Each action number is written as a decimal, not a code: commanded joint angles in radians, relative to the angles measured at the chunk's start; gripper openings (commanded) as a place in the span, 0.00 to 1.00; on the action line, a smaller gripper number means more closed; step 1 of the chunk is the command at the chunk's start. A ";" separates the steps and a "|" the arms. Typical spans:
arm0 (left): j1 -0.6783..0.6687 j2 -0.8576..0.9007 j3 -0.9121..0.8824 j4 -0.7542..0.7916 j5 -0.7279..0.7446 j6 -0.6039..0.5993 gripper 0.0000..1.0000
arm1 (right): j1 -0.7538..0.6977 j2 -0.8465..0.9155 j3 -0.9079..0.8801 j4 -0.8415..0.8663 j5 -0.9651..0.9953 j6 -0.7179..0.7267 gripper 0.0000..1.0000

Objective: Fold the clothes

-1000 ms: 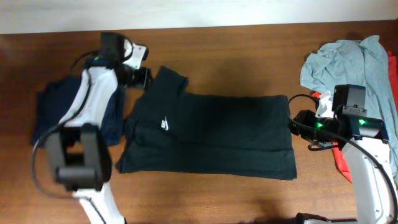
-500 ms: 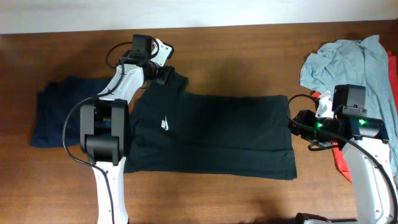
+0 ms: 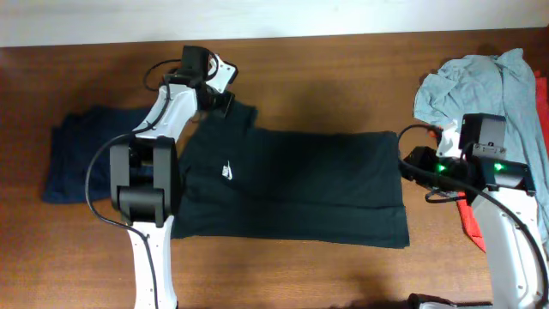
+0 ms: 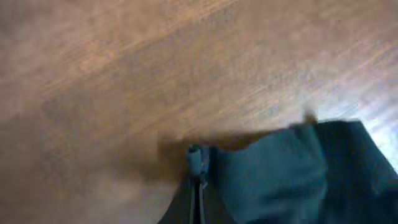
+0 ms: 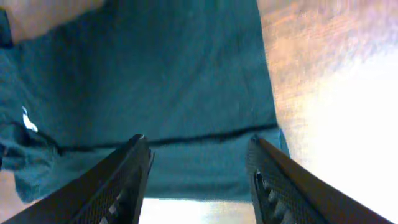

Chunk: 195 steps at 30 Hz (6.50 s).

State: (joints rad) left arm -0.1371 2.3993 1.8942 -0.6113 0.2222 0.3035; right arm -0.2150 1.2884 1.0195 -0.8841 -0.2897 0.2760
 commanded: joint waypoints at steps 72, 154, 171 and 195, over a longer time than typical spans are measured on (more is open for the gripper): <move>-0.005 -0.239 0.088 -0.576 -0.013 0.005 0.00 | -0.032 0.471 0.081 0.537 -0.173 -0.140 0.04; -0.004 -0.288 0.088 -0.978 -0.157 -0.086 0.25 | -0.032 0.419 0.081 -0.004 0.024 -0.120 0.28; -0.004 -0.470 0.088 -0.941 -0.163 -0.217 0.25 | -0.033 0.143 0.144 -0.129 0.029 -0.062 0.33; -0.007 -0.763 -0.761 -0.081 0.026 -0.311 0.41 | 0.176 0.300 0.140 0.096 -0.060 0.069 0.37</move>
State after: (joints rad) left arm -0.1432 1.6455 1.1797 -0.7567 0.1795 -0.0345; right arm -0.0448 1.4975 1.1492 -0.8577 -0.2848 0.3279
